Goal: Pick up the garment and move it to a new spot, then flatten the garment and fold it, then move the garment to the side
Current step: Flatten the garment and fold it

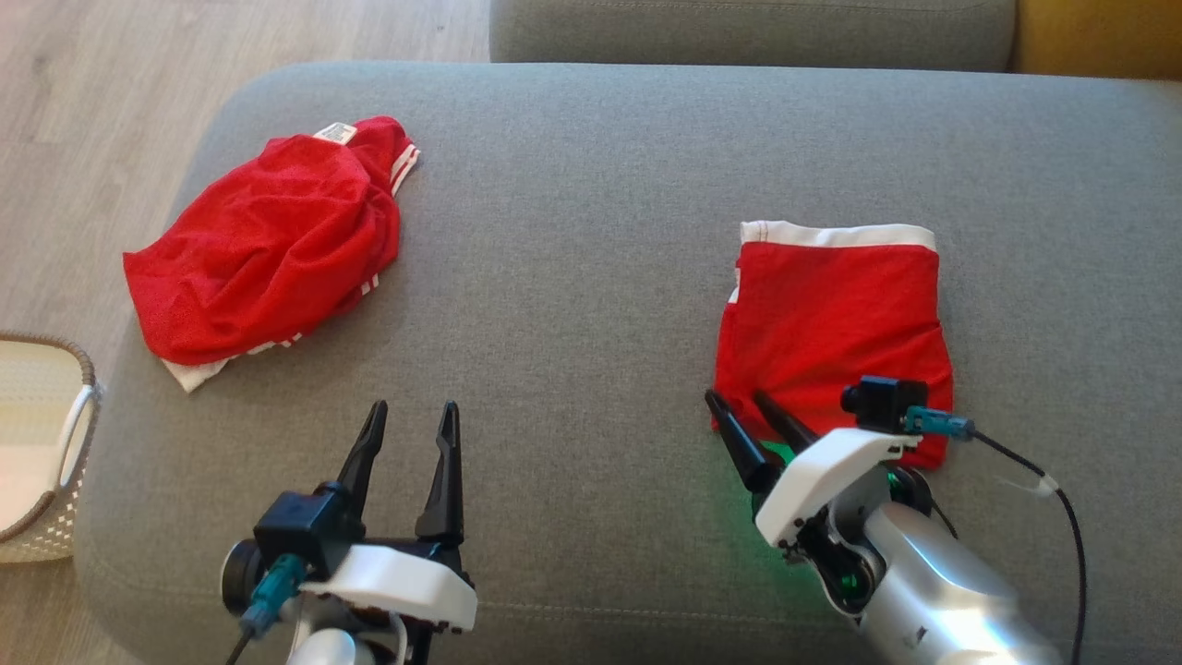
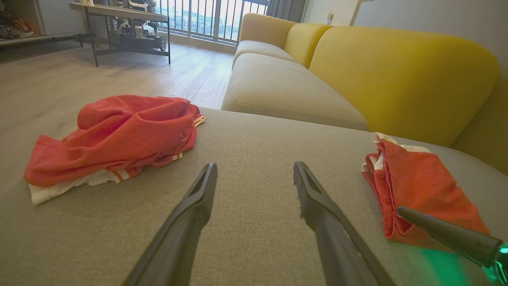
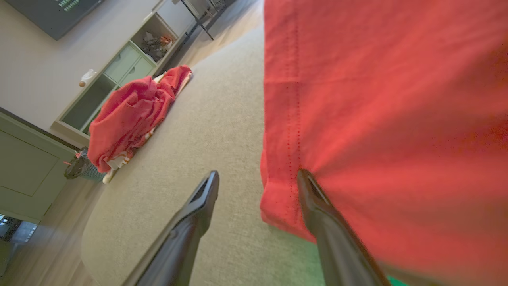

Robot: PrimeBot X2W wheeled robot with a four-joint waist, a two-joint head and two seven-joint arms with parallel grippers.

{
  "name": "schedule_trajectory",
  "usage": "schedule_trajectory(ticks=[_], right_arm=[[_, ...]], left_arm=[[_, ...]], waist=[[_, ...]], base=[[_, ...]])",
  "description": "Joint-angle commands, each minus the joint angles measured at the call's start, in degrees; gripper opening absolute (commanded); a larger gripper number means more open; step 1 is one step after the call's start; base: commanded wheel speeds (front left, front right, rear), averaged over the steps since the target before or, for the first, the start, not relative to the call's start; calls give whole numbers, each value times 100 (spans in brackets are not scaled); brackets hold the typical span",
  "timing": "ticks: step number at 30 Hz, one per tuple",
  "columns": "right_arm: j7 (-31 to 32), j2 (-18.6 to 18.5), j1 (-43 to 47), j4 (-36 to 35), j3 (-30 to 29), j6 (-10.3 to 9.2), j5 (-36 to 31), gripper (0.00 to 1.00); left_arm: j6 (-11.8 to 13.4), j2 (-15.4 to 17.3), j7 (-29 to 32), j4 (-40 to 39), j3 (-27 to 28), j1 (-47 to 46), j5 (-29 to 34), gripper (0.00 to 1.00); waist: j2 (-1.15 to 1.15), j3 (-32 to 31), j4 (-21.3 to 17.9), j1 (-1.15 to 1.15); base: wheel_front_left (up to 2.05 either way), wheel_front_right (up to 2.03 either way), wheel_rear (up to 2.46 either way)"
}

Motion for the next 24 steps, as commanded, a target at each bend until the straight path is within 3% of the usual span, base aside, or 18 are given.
schedule_trajectory(ticks=[1,7,12,16,24], right_arm=[[16,73,-113,-1,137,0,73,100],[-75,73,-371,101,223,0,298,100],[-162,73,-602,-72,-79,0,145,100],[-169,-163,-593,-788,-800,0,-745,100],[-171,-352,406,-2457,-2200,0,-2820,100]], left_arm=[[12,7,-29,-155,156,-202,-31,100],[33,7,-29,-162,198,-220,-36,100],[44,7,-29,-235,284,-239,-48,100],[86,7,-29,-362,364,-227,-69,100],[144,7,-29,-584,478,-324,-76,100]], waist=[[0,3,-8,0],[0,-11,-135,0],[0,-106,-372,0],[0,-175,-601,0],[0,-202,-856,0]], base=[[0,0,0],[0,0,0],[0,0,0],[0,0,0],[0,0,0]])
